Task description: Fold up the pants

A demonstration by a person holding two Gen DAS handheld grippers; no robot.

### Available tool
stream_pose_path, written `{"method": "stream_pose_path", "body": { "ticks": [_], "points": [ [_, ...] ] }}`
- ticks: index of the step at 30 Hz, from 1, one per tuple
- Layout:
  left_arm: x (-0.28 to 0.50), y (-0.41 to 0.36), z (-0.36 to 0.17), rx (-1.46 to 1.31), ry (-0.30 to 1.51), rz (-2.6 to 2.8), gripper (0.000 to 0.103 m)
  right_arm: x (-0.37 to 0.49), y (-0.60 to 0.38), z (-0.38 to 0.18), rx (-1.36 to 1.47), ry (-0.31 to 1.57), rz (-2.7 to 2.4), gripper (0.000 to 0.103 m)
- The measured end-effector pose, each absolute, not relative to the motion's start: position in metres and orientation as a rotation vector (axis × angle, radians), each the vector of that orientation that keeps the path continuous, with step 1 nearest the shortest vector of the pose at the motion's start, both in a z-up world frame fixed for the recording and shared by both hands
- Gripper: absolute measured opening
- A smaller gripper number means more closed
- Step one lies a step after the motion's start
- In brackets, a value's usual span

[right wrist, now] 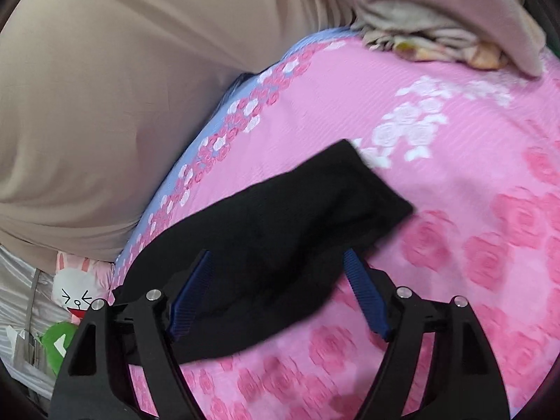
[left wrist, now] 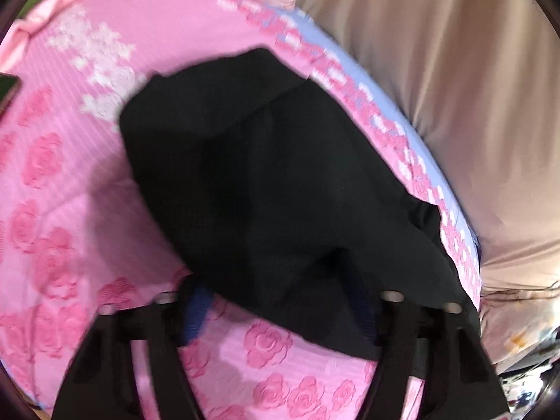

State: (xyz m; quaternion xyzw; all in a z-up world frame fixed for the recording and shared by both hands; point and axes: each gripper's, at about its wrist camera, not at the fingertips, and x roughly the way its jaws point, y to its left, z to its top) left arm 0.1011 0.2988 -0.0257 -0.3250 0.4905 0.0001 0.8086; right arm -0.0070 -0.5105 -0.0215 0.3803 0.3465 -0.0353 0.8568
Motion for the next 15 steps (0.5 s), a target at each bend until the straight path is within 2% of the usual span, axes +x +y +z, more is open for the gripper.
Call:
{"method": "stream_pose_path", "body": {
  "ticks": [1, 2, 3, 4, 7, 9, 12, 13, 15],
  "points": [
    [0.106, 0.297, -0.021, -0.681, 1.043, -0.019, 0.028, 0.007, -0.507, -0.013, 0.739, 0.741, -0.092, 0.027],
    [0.106, 0.296, -0.017, -0.662, 1.039, -0.022, 0.021, 0.014, -0.505, -0.001, 0.713, 0.73, -0.09, 0.008],
    [0.107, 0.297, -0.01, -0.645, 1.038, -0.015, 0.011, 0.015, -0.504, 0.016, 0.708, 0.686, -0.068, 0.008],
    [0.107, 0.299, -0.002, -0.64, 1.04, -0.021, 0.008, 0.011, -0.503, 0.044, 0.701, 0.607, -0.025, 0.008],
    [0.105, 0.309, 0.003, -0.649, 1.068, -0.047, 0.007, -0.013, -0.499, 0.095, 0.589, 0.495, 0.018, 0.007],
    [0.103, 0.311, -0.005, -0.622, 1.096, -0.045, 0.007, -0.015, -0.505, 0.077, 0.529, 0.585, -0.055, 0.008],
    [0.101, 0.309, -0.021, -0.587, 1.106, -0.053, 0.01, -0.004, -0.522, -0.006, 0.532, 0.85, -0.14, 0.008],
    [0.102, 0.308, -0.023, -0.585, 1.102, -0.052, 0.011, -0.005, -0.525, -0.028, 0.545, 0.889, -0.16, 0.013],
    [0.102, 0.306, -0.022, -0.568, 1.094, -0.035, 0.012, -0.014, -0.528, -0.035, 0.587, 0.837, -0.163, 0.016]
  ]
}}
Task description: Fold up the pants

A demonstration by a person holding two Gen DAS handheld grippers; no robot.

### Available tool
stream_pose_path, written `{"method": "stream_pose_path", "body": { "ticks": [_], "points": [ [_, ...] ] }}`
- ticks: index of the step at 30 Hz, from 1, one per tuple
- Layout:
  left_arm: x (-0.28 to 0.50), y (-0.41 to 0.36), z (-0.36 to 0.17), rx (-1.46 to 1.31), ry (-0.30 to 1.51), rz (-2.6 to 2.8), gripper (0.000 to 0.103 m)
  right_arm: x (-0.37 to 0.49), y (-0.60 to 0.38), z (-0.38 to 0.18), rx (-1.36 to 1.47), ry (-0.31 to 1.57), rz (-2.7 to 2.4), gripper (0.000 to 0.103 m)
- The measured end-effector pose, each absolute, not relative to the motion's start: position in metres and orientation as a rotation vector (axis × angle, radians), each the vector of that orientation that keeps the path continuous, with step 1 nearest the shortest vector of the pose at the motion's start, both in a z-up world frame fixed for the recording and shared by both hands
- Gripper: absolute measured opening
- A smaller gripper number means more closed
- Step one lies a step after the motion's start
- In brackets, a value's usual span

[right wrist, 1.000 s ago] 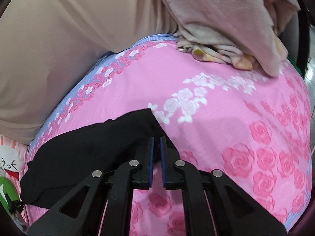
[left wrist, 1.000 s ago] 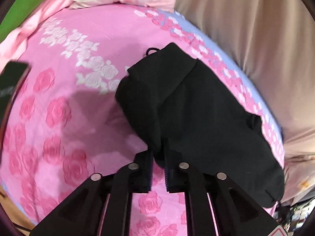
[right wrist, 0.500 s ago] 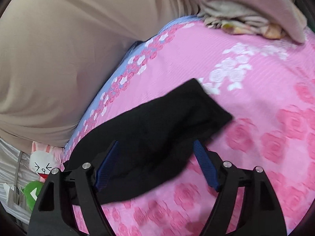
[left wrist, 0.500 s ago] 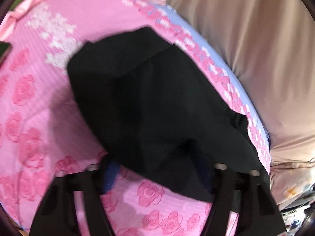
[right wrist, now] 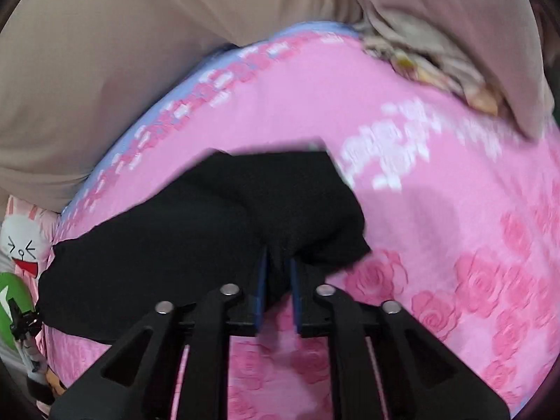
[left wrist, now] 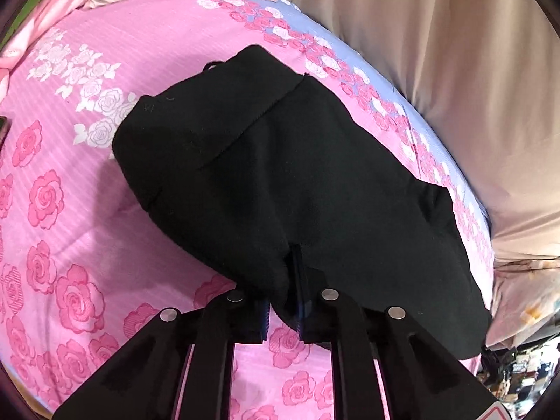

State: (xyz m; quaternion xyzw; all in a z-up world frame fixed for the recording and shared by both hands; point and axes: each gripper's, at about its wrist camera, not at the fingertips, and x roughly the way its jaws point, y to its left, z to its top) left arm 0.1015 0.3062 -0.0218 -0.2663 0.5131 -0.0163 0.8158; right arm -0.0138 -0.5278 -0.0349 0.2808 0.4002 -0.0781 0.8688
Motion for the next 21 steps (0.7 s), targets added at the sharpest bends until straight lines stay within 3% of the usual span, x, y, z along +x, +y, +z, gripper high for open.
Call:
{"method": "stream_pose_path", "body": {
  "ticks": [3, 4, 6, 9, 13, 14, 16, 17, 18, 19, 20, 21],
  "points": [
    [0.099, 0.3, -0.015, -0.494, 1.087, 0.011, 0.018, -0.025, -0.526, -0.025, 0.605, 0.796, -0.165, 0.025],
    [0.094, 0.297, -0.011, -0.459, 1.074, 0.029, 0.02, -0.028, -0.524, -0.022, 0.599, 0.789, -0.174, 0.033],
    [0.086, 0.295, -0.006, -0.421, 1.05, 0.054, 0.021, -0.035, -0.527, -0.018, 0.597, 0.781, -0.195, 0.05],
    [0.068, 0.287, 0.005, -0.373, 1.012, 0.073, 0.021, -0.051, -0.536, -0.011, 0.567, 0.755, -0.24, 0.055],
    [0.051, 0.248, 0.029, -0.271, 0.944, 0.019, 0.02, -0.044, -0.551, -0.009, 0.582, 0.745, -0.265, 0.078],
    [0.051, 0.237, 0.034, -0.26, 0.93, -0.005, 0.02, -0.038, -0.554, -0.011, 0.592, 0.749, -0.259, 0.079],
    [0.051, 0.212, 0.041, -0.242, 0.908, -0.064, 0.034, -0.016, -0.554, -0.021, 0.589, 0.782, -0.236, 0.079],
    [0.053, 0.202, 0.042, -0.231, 0.905, -0.08, 0.034, -0.007, -0.551, -0.026, 0.574, 0.804, -0.225, 0.067],
    [0.056, 0.19, 0.042, -0.208, 0.903, -0.089, 0.034, 0.002, -0.546, -0.029, 0.55, 0.836, -0.214, 0.036],
    [0.059, 0.174, 0.041, -0.166, 0.904, -0.089, 0.034, 0.009, -0.539, -0.027, 0.532, 0.852, -0.188, 0.021],
    [0.061, 0.163, 0.039, -0.134, 0.905, -0.085, 0.034, 0.007, -0.531, -0.012, 0.497, 0.819, -0.182, 0.007],
    [0.061, 0.152, 0.038, -0.102, 0.905, -0.085, 0.034, -0.001, -0.525, 0.007, 0.459, 0.755, -0.186, 0.006]
  ]
}}
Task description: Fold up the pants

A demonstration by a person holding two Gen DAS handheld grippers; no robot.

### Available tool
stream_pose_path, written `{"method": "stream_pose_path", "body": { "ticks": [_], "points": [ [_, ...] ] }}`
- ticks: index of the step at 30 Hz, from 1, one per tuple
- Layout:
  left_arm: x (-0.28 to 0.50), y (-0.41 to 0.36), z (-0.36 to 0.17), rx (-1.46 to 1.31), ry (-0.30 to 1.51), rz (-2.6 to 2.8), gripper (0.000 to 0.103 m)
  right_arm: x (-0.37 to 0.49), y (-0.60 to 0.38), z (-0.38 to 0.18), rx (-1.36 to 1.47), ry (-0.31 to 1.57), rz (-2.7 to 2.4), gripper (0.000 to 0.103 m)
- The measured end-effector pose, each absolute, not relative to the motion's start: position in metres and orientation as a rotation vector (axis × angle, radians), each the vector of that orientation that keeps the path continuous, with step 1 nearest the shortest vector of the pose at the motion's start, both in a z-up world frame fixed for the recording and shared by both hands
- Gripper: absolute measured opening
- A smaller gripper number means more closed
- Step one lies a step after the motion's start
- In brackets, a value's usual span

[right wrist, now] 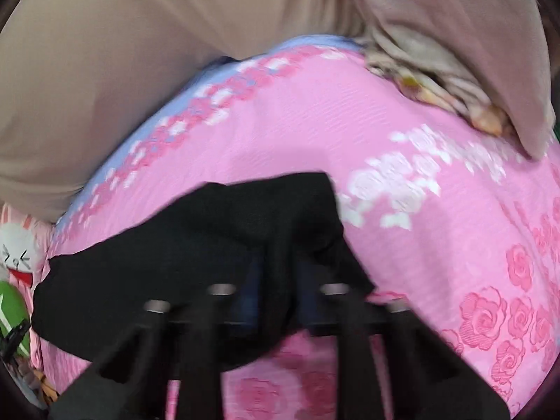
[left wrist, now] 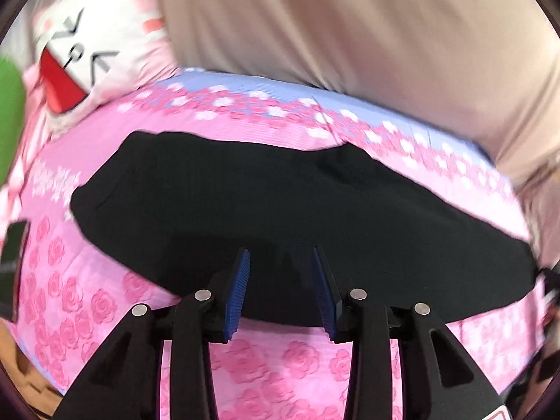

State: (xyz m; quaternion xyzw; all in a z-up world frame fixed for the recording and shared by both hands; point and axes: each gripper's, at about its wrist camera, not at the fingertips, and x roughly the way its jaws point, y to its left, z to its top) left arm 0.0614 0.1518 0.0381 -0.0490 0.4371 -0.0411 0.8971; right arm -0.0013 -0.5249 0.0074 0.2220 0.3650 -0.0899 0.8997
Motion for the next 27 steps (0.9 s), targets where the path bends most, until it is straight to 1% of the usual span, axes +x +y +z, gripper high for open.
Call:
{"method": "stream_pose_path", "body": {
  "ticks": [2, 3, 4, 5, 6, 8, 9, 11, 13, 15, 17, 19, 21, 24, 25, 27],
  "points": [
    [0.063, 0.134, 0.033, -0.054, 0.911, -0.103, 0.035, -0.021, -0.525, 0.034, 0.43, 0.666, -0.219, 0.004],
    [0.064, 0.129, 0.03, -0.043, 0.918, -0.109, 0.035, -0.024, -0.528, 0.037, 0.394, 0.658, -0.258, 0.004],
    [0.069, 0.122, 0.026, -0.028, 0.931, -0.115, 0.037, -0.025, -0.534, 0.031, 0.313, 0.685, -0.356, 0.006],
    [0.072, 0.116, 0.018, -0.012, 0.948, -0.118, 0.037, -0.022, -0.546, 0.018, 0.294, 0.745, -0.409, 0.008],
    [0.076, 0.113, 0.01, -0.007, 0.964, -0.117, 0.037, -0.026, -0.563, 0.0, 0.343, 0.809, -0.453, 0.008],
    [0.08, 0.11, -0.002, -0.012, 0.989, -0.105, 0.037, -0.049, -0.574, -0.008, 0.438, 0.778, -0.445, 0.008],
    [0.082, 0.109, -0.006, -0.012, 0.99, -0.099, 0.037, -0.062, -0.573, -0.008, 0.468, 0.752, -0.413, 0.012],
    [0.08, 0.106, -0.008, 0.0, 0.973, -0.09, 0.04, -0.073, -0.567, -0.012, 0.492, 0.754, -0.368, 0.021],
    [0.08, 0.104, -0.008, -0.001, 0.964, -0.1, 0.049, -0.071, -0.559, -0.017, 0.504, 0.781, -0.328, 0.047],
    [0.082, 0.1, -0.01, 0.002, 0.955, -0.091, 0.05, -0.062, -0.556, -0.027, 0.557, 0.802, -0.284, 0.055],
    [0.082, 0.099, -0.011, 0.001, 0.945, -0.076, 0.052, -0.051, -0.553, -0.037, 0.616, 0.812, -0.231, 0.055],
    [0.081, 0.099, -0.012, -0.021, 0.934, -0.082, 0.058, -0.04, -0.548, -0.037, 0.619, 0.808, -0.231, 0.062],
    [0.081, 0.099, -0.013, -0.035, 0.928, -0.086, 0.06, -0.035, -0.546, -0.036, 0.672, 0.811, -0.218, 0.068],
    [0.081, 0.102, -0.015, -0.05, 0.911, -0.094, 0.06, -0.042, -0.54, -0.037, 0.778, 0.771, -0.138, 0.068],
    [0.08, 0.104, -0.016, -0.059, 0.904, -0.1, 0.06, -0.046, -0.537, -0.041, 0.815, 0.765, -0.099, 0.073],
    [0.078, 0.103, -0.018, -0.061, 0.89, -0.114, 0.064, -0.05, -0.53, -0.045, 0.86, 0.736, -0.055, 0.078]
  ]
}}
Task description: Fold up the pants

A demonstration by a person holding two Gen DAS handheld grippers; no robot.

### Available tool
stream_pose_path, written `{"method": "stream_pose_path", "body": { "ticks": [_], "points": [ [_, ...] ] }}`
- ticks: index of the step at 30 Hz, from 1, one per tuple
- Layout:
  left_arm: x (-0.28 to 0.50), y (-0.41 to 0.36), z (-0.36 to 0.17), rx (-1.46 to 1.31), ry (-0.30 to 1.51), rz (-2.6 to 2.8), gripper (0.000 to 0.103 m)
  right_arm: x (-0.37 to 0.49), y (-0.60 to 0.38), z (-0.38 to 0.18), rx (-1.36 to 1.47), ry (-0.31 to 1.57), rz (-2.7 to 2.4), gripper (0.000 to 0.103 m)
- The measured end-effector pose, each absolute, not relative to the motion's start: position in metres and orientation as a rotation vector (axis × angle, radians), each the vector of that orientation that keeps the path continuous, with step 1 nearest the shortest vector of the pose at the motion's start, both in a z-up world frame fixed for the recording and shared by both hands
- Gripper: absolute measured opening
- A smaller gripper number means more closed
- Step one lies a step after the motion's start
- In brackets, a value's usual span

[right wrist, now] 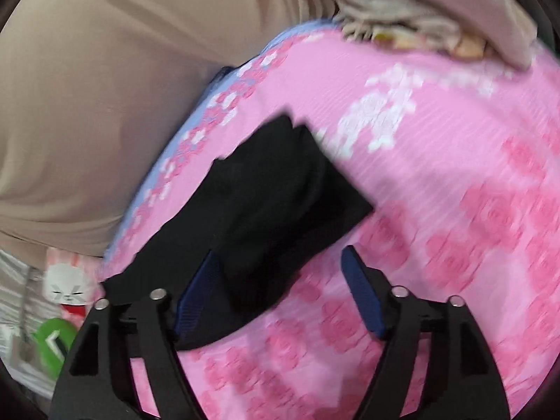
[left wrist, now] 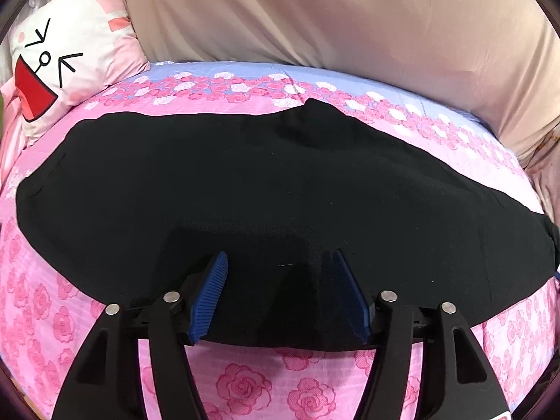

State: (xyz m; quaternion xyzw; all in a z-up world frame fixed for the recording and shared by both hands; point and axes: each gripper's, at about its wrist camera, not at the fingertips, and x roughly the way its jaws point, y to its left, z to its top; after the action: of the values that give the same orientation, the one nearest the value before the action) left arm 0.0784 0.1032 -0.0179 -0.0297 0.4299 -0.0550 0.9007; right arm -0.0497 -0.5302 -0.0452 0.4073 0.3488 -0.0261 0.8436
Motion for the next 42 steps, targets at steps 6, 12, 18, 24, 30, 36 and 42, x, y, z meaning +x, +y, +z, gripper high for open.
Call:
{"method": "stream_pose_path", "body": {
  "ticks": [6, 12, 18, 24, 30, 36, 42],
  "points": [
    [0.078, 0.09, -0.02, 0.007, 0.866, -0.098, 0.072, -0.016, -0.508, -0.038, 0.801, 0.729, -0.063, 0.052],
    [0.078, 0.1, -0.02, -0.042, 0.864, -0.135, 0.073, -0.025, -0.509, -0.011, 0.698, 0.641, -0.201, 0.012],
    [0.075, 0.096, -0.019, -0.035, 0.851, -0.137, 0.078, -0.037, -0.518, -0.03, 0.763, 0.696, -0.219, 0.033],
    [0.078, 0.092, 0.01, -0.108, 0.823, -0.176, 0.078, -0.039, -0.481, -0.03, 0.732, 0.72, -0.159, 0.078],
    [0.166, 0.071, 0.01, -0.123, 0.986, -0.204, 0.06, -0.046, -0.459, -0.024, 0.654, 0.687, -0.254, 0.078],
    [0.265, 0.073, -0.023, -0.219, 1.121, -0.145, 0.027, -0.063, -0.453, -0.017, 0.639, 0.66, -0.274, 0.078],
    [0.282, 0.068, -0.007, -0.198, 1.082, -0.119, 0.028, -0.052, -0.468, -0.035, 0.692, 0.731, -0.282, 0.083]
  ]
}}
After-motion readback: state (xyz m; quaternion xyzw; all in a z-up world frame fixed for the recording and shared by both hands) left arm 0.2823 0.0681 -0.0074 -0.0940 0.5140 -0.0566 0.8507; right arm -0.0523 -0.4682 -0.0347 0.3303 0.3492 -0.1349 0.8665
